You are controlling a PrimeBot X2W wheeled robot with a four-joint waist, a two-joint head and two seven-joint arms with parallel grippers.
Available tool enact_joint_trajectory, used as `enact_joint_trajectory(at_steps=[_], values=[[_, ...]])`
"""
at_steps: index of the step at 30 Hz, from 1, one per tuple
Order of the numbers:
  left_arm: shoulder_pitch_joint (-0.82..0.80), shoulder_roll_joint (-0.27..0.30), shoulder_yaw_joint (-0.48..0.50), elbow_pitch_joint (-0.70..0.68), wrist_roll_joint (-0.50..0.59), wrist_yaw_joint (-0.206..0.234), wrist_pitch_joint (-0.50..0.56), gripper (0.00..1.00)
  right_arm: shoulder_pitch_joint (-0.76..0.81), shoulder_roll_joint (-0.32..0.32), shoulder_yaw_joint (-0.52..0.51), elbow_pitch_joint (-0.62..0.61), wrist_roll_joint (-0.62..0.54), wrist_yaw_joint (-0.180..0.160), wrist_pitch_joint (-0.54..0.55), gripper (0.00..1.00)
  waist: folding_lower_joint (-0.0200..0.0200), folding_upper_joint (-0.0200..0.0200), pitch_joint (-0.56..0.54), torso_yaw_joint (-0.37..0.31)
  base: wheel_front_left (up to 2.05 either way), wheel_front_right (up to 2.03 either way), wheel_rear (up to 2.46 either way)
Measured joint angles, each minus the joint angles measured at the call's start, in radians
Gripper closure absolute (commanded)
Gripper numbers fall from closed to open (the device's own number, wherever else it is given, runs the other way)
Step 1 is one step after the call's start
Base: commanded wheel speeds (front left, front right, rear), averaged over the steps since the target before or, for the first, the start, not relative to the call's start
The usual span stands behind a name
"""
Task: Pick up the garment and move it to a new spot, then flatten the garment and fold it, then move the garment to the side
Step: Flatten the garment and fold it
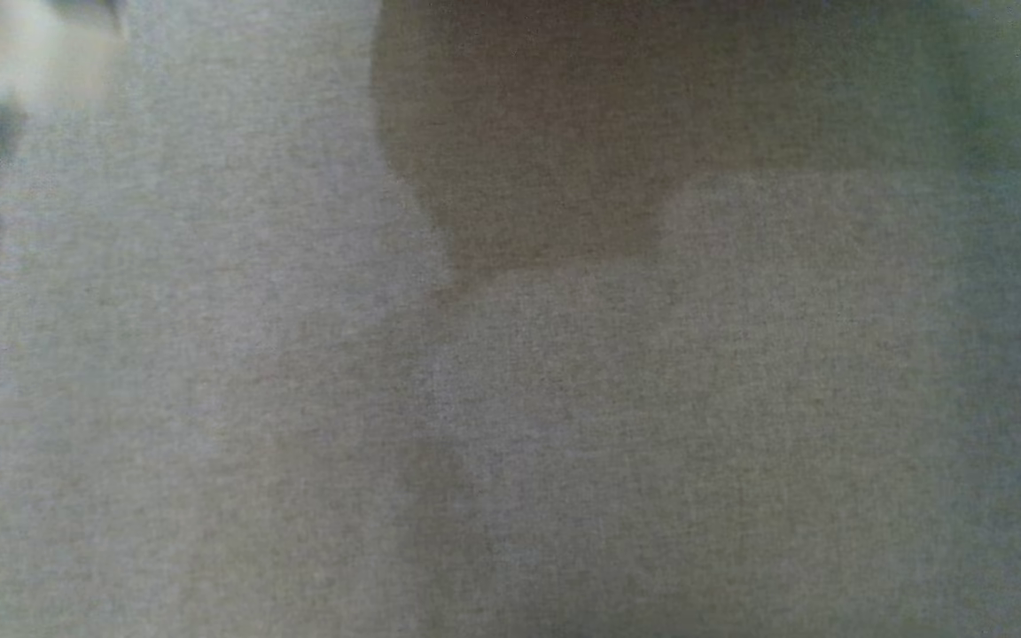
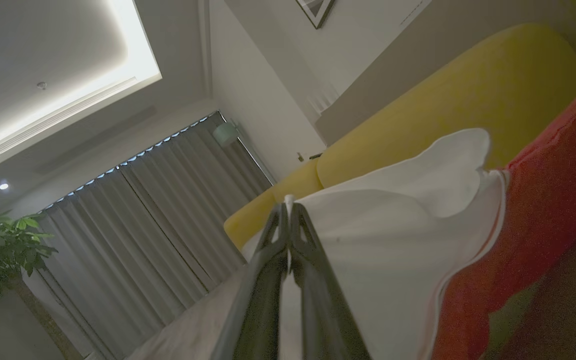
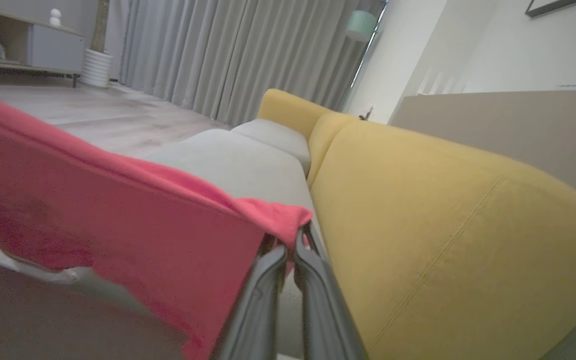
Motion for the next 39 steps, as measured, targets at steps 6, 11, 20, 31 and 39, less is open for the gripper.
enact_joint_trajectory(at_steps=[6,11,20,31,39], values=[[0.402,0.043,0.0,-0.134,-0.04,0.088,0.0,1.0,0.27,-0.001,-0.038,-0.017,0.062,0.0,-0.001,1.0,-0.0002,0.0001,-0.054,0.021,0.0,0.0,0.0],[0.721,0.087,-0.027,-0.212,-0.055,0.134,0.0,1.0,0.524,0.025,-0.065,-0.073,0.091,0.0,-0.001,1.0,-0.0004,0.0001,-0.117,0.023,0.0,0.0,0.0],[1.144,0.08,-0.049,-0.321,-0.096,0.274,0.001,1.0,0.879,0.068,-0.141,-0.257,0.065,0.0,0.033,1.0,-0.0005,0.0001,-0.226,-0.005,0.0,0.0,0.0],[1.249,0.078,-0.05,-0.363,-0.122,0.296,0.001,1.0,1.052,0.094,-0.208,-0.445,0.078,0.0,0.14,1.0,0.0,0.0001,-0.254,-0.006,0.0,0.0,0.0],[1.104,0.069,-0.054,-0.345,-0.113,0.258,0.001,1.0,1.037,0.126,-0.238,-0.45,0.099,0.0,0.204,1.0,0.0,0.0001,-0.222,-0.002,0.0,0.0,0.0]])
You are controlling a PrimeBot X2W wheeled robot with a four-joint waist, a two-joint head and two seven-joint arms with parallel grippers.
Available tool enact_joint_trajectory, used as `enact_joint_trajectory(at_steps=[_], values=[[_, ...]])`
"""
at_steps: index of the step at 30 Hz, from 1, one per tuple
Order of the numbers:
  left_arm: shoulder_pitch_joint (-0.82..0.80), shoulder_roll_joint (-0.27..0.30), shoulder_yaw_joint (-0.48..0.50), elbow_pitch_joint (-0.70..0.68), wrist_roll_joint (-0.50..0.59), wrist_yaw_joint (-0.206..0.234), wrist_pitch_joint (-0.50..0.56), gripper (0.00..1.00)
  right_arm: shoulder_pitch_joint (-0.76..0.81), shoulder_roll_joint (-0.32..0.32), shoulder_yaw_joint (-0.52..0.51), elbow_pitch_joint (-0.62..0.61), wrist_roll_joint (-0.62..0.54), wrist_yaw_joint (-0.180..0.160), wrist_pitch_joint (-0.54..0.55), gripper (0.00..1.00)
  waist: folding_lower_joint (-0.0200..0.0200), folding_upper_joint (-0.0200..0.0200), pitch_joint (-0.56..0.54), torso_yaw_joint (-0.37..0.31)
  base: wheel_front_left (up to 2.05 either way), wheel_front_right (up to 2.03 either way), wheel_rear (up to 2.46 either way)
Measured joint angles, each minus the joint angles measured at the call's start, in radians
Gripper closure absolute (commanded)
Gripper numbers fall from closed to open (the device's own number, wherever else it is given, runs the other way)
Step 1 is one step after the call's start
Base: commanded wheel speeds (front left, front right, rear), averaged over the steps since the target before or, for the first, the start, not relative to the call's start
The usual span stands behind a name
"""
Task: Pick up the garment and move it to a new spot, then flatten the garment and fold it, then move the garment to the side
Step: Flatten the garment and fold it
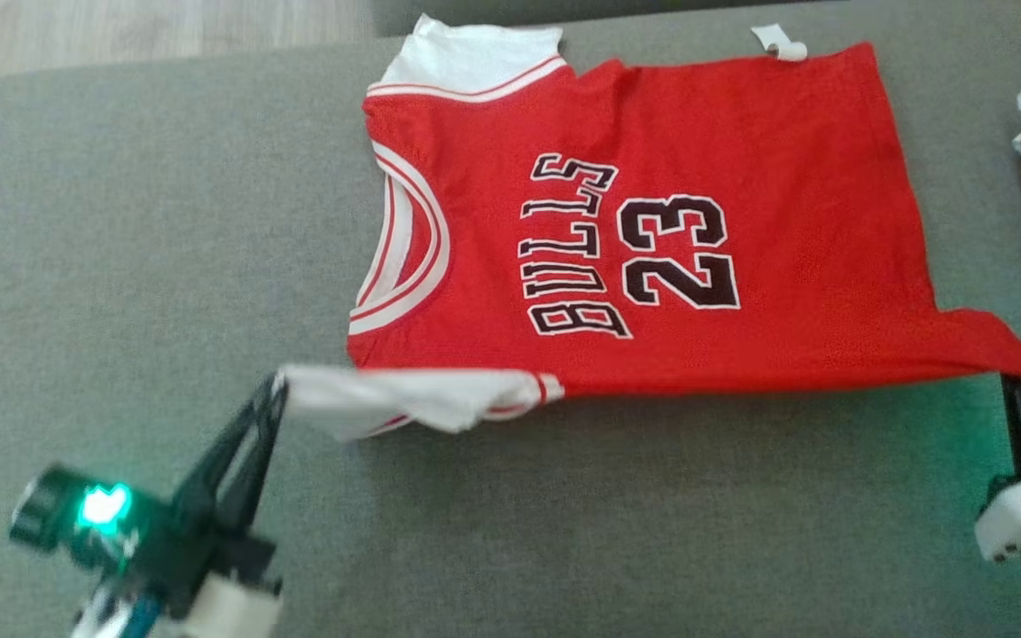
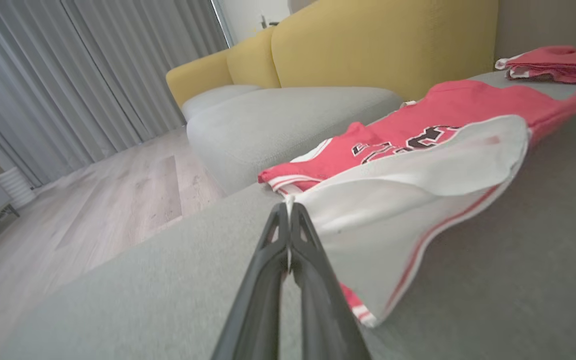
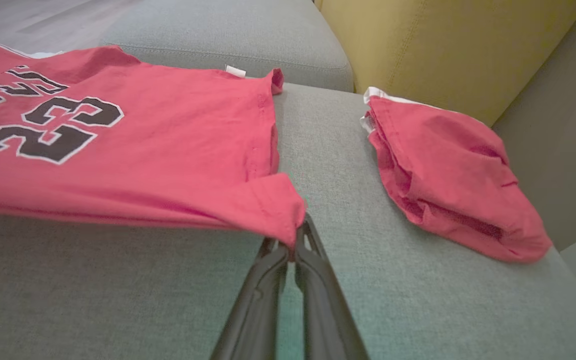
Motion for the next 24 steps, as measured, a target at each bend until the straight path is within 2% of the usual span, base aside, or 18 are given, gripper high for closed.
enact_joint_trajectory(at_steps=[8,12,17,24], values=[[-0.247,-0.054,-0.011,0.126,0.037,-0.074,0.0,1.0,-0.135,0.02,0.001,0.038,0.0,0.0,0.04,1.0,0.0002,0.0,0.051,-0.003,0.0,0.0,0.0],[-0.356,-0.062,-0.009,0.183,0.057,-0.109,0.0,1.0,-0.198,0.022,0.007,0.084,0.0,0.0,0.048,1.0,0.0002,0.0,0.075,-0.009,0.0,0.0,0.0],[-0.472,-0.099,-0.012,0.269,0.07,-0.158,0.0,1.0,-0.285,0.022,0.031,0.151,0.02,0.0,0.045,1.0,0.0002,0.0,0.113,-0.007,0.0,0.0,0.0],[-0.553,-0.143,-0.018,0.39,0.099,-0.177,0.0,1.0,-0.407,0.019,0.083,0.262,0.033,0.0,0.015,1.0,0.0002,-0.0001,0.168,-0.005,0.0,0.0,0.0]])
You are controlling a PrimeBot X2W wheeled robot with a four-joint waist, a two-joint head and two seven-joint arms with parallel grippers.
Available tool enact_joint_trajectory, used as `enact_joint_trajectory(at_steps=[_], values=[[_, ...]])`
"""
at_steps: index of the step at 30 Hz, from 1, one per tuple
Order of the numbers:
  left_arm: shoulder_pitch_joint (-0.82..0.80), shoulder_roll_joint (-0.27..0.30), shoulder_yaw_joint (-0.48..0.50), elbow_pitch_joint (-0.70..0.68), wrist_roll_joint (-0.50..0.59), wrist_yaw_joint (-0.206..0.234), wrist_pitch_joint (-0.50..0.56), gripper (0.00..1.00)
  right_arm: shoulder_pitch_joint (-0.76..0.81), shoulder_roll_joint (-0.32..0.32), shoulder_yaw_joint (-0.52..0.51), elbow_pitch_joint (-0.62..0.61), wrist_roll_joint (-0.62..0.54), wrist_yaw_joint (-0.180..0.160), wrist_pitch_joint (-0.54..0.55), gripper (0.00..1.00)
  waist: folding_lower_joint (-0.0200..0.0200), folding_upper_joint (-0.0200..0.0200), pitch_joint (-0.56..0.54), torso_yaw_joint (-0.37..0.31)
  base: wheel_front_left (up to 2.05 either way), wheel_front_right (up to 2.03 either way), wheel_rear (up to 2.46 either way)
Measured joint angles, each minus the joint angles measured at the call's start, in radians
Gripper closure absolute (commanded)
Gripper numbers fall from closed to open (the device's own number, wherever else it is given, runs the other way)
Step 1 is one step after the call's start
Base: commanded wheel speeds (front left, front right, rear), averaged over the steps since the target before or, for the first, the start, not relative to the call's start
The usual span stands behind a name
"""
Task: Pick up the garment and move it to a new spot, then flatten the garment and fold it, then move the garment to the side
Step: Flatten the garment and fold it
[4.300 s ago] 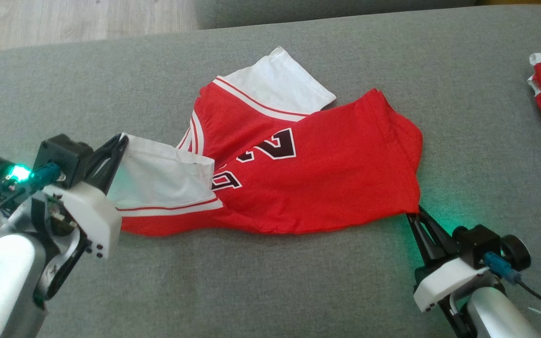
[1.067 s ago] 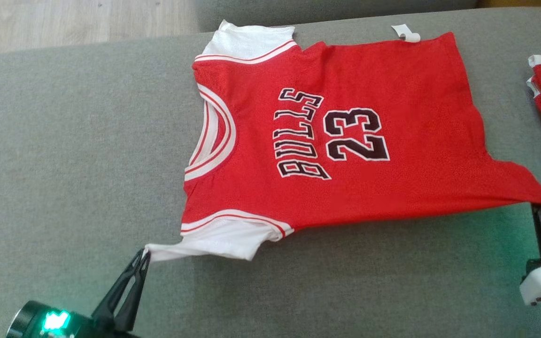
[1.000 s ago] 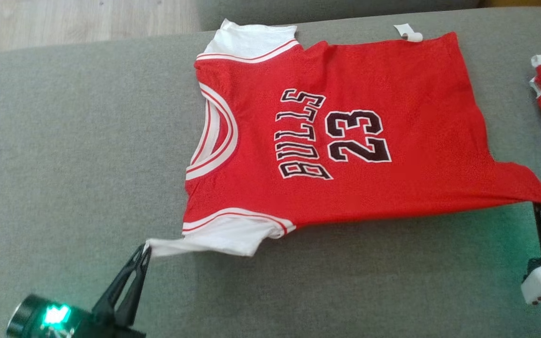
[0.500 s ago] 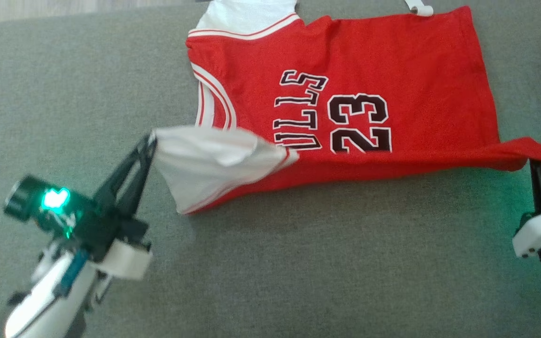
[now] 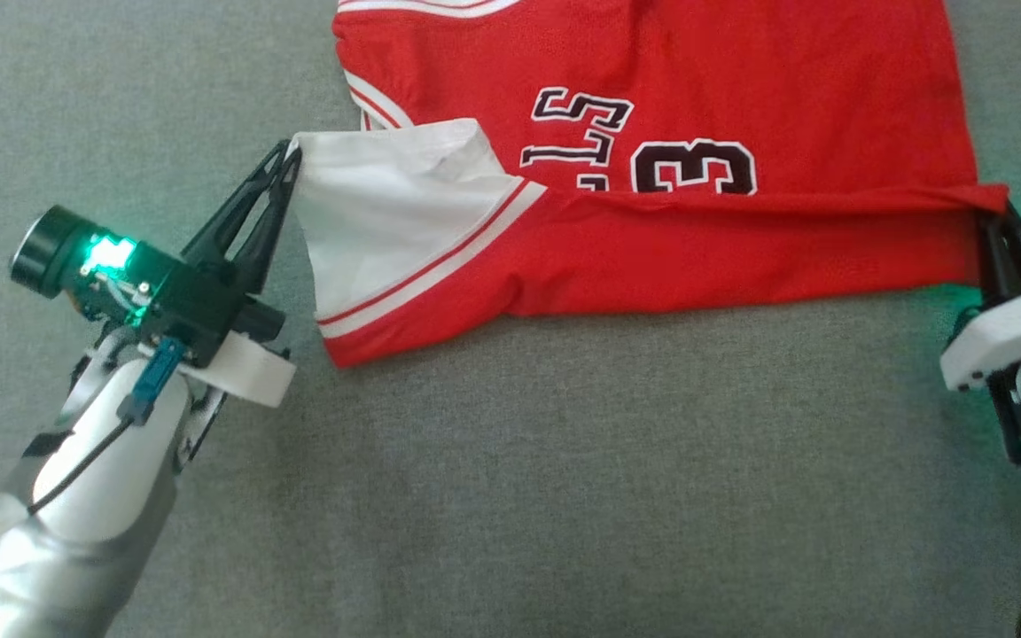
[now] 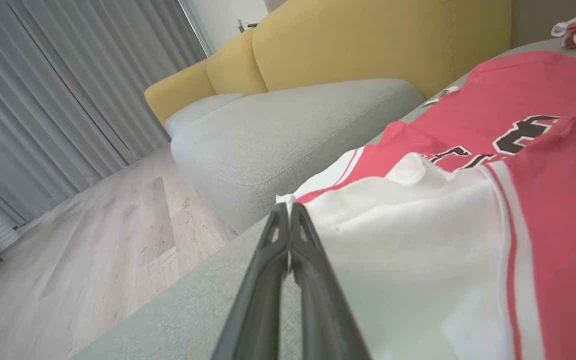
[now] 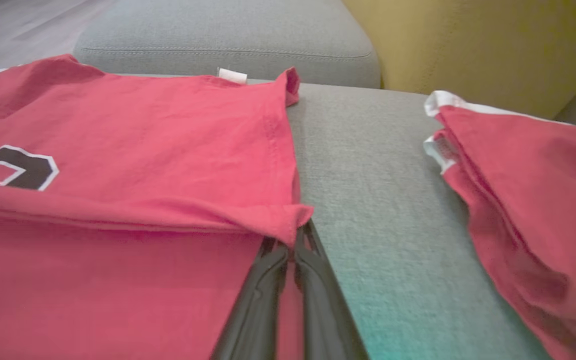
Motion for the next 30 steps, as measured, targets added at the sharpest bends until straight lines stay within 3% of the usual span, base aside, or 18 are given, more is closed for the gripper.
enact_joint_trajectory(at_steps=[3,4,5,6,7,8,13,19,30], values=[[-0.014,-0.013,0.0,0.025,0.001,-0.005,0.0,1.0,-0.04,-0.004,0.016,0.046,0.007,0.0,-0.014,1.0,0.0,0.0,0.013,0.004,0.0,0.0,0.0],[-0.018,-0.017,0.0,0.03,0.004,-0.005,0.0,0.75,-0.05,-0.007,0.021,0.059,0.007,0.0,-0.016,1.0,0.0,0.0,0.015,0.005,0.0,0.0,0.0],[-0.02,-0.023,0.003,0.036,0.007,-0.004,0.0,0.3,-0.058,-0.013,0.023,0.072,0.007,0.0,-0.026,1.0,0.0,0.0,0.015,0.008,0.0,0.0,0.0],[-0.02,-0.029,0.005,0.038,0.009,-0.002,0.0,0.0,-0.064,-0.017,0.023,0.082,0.007,0.0,-0.035,0.89,0.0,0.0,0.015,0.01,0.0,0.0,0.0],[-0.02,-0.034,0.007,0.037,0.01,0.005,0.0,0.0,-0.072,-0.019,0.021,0.094,0.007,0.0,-0.039,0.15,-0.0001,0.0,0.013,0.012,0.0,0.0,0.0],[-0.02,-0.041,0.009,0.034,0.01,0.008,0.0,0.0,-0.079,-0.02,0.017,0.106,0.007,0.0,-0.043,0.0,-0.0001,0.0,0.011,0.015,0.0,0.0,0.0],[0.001,-0.077,0.039,-0.007,0.005,0.027,0.0,0.0,-0.101,-0.017,0.004,0.124,0.008,0.0,-0.098,0.0,-0.0002,0.0,-0.011,0.024,0.0,0.0,0.0],[0.154,-0.141,0.074,-0.017,-0.07,0.04,0.0,0.0,-0.09,-0.005,0.004,0.139,0.026,0.0,-0.128,0.0,-0.0003,0.0,-0.048,0.032,0.0,0.0,0.0],[0.264,-0.249,0.11,0.113,-0.238,-0.005,0.035,0.0,-0.025,0.011,0.049,0.174,0.065,0.0,-0.155,0.0,-0.0003,0.0,-0.092,0.02,0.0,0.0,0.0]])
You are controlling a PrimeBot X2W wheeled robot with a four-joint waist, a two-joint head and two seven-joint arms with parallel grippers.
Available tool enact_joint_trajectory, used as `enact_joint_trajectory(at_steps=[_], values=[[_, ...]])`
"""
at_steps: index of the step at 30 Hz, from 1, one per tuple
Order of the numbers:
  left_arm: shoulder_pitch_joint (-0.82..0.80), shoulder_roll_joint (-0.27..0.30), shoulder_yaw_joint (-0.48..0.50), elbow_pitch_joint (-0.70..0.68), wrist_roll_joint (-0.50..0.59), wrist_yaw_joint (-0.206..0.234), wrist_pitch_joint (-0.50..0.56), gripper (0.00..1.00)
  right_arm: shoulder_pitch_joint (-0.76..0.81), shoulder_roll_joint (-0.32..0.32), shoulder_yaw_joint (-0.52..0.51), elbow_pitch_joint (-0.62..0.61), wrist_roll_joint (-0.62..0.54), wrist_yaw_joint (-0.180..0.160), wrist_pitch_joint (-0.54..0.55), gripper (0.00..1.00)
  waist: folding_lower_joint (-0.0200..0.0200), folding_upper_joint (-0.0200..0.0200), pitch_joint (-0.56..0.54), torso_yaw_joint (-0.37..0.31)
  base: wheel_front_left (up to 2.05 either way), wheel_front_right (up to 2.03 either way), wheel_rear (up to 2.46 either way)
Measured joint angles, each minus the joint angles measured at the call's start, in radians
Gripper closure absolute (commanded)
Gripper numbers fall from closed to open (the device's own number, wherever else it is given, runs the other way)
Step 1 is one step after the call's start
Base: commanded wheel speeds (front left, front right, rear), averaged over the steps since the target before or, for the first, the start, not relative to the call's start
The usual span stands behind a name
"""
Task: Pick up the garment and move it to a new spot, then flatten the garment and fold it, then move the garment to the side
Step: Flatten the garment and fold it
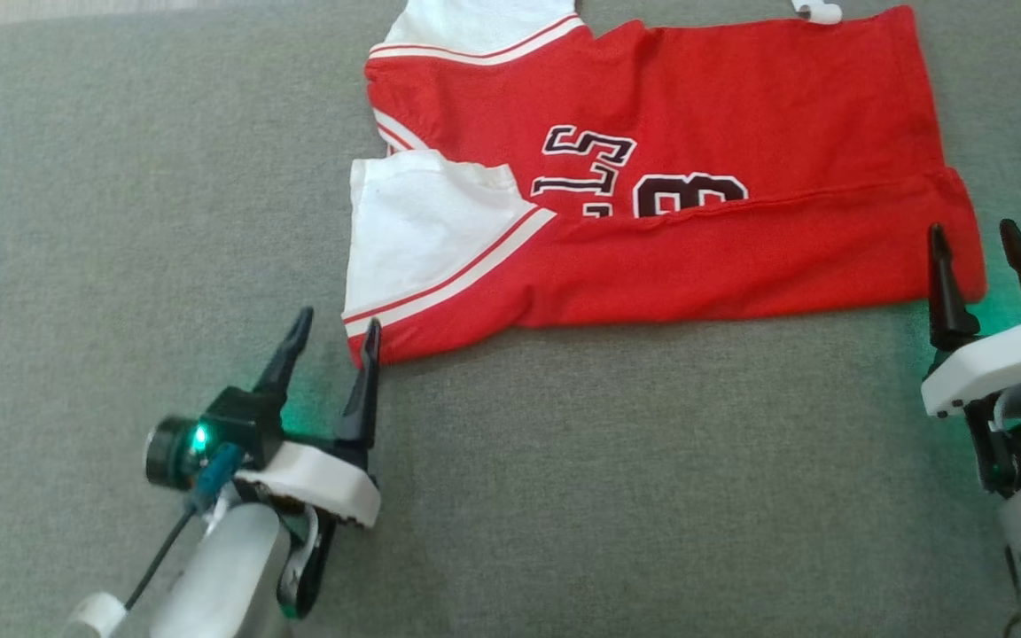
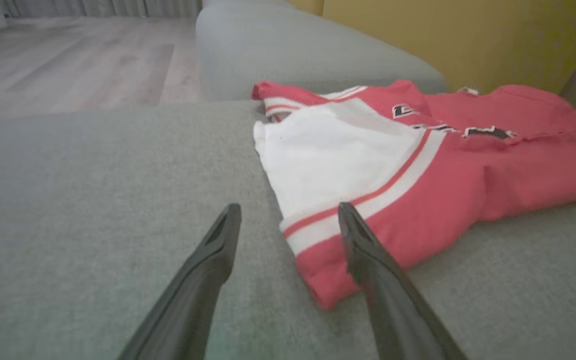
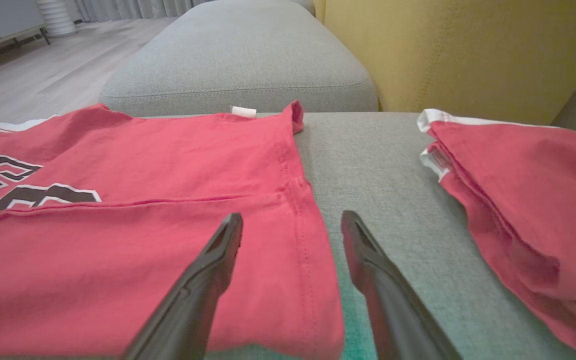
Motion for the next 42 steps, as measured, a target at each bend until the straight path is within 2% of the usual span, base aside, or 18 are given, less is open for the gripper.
enact_joint_trajectory(at_steps=[9,11,13,14,15,22,31,32,33,34,35,42], values=[[0.0,-0.008,0.004,0.101,-0.035,0.0,0.078,0.0,0.0,-0.001,0.025,0.015,0.004,0.0,-0.009,0.0,-0.0001,0.0,-0.007,-0.027,0.0,0.0,0.0],[-0.009,-0.006,-0.005,0.113,-0.035,-0.021,0.088,0.0,0.0,-0.001,0.027,0.017,0.004,0.0,-0.009,0.0,0.0,0.0,-0.007,-0.034,0.0,0.0,0.0],[-0.023,-0.005,-0.015,0.119,-0.036,-0.055,0.101,0.36,0.0,-0.001,0.03,0.022,0.008,0.0,-0.009,0.0,-0.0001,0.0,-0.007,-0.037,0.0,0.0,0.0],[-0.028,-0.002,-0.027,0.119,-0.036,-0.081,0.099,0.93,0.0,0.0,0.032,0.029,0.024,0.0,-0.009,0.0,0.0001,0.0,-0.006,-0.036,0.0,0.0,0.0],[-0.028,-0.002,-0.036,0.118,-0.036,-0.089,0.093,1.0,0.0,0.0,0.034,0.032,0.033,0.0,-0.009,0.0,0.0001,0.0,-0.006,-0.035,0.0,0.0,0.0],[-0.034,0.011,-0.054,0.108,-0.005,-0.077,0.043,1.0,-0.008,0.002,0.051,0.07,0.102,0.0,-0.013,0.0,0.0002,0.0,0.0,-0.009,0.0,0.0,0.0],[-0.043,0.051,-0.055,0.089,0.001,-0.068,0.038,1.0,-0.033,-0.011,0.08,0.144,0.207,0.0,0.012,0.02,0.0002,0.0,0.009,0.021,0.0,0.0,0.0],[-0.045,0.054,-0.055,0.086,0.001,-0.068,0.038,1.0,-0.034,-0.016,0.085,0.147,0.219,0.0,0.015,0.13,0.0002,0.0,0.009,0.022,0.0,0.0,0.0],[-0.046,0.056,-0.056,0.085,0.001,-0.068,0.038,1.0,-0.034,-0.022,0.09,0.151,0.23,0.0,0.022,0.33,0.0002,0.0,0.009,0.023,0.0,0.0,0.0],[-0.047,0.057,-0.056,0.084,0.001,-0.068,0.038,1.0,-0.034,-0.027,0.095,0.151,0.242,0.0,0.028,0.59,0.0002,0.0,0.008,0.023,0.0,0.0,0.0],[-0.047,0.058,-0.057,0.083,0.001,-0.068,0.038,1.0,-0.033,-0.033,0.102,0.151,0.252,0.0,0.029,1.0,0.0001,0.0,0.006,0.023,0.0,0.0,0.0],[-0.034,0.063,-0.071,0.059,0.001,-0.064,0.038,1.0,-0.021,-0.078,0.163,0.141,0.291,0.0,0.029,1.0,0.0002,0.0,-0.018,0.021,0.0,0.0,0.0]])
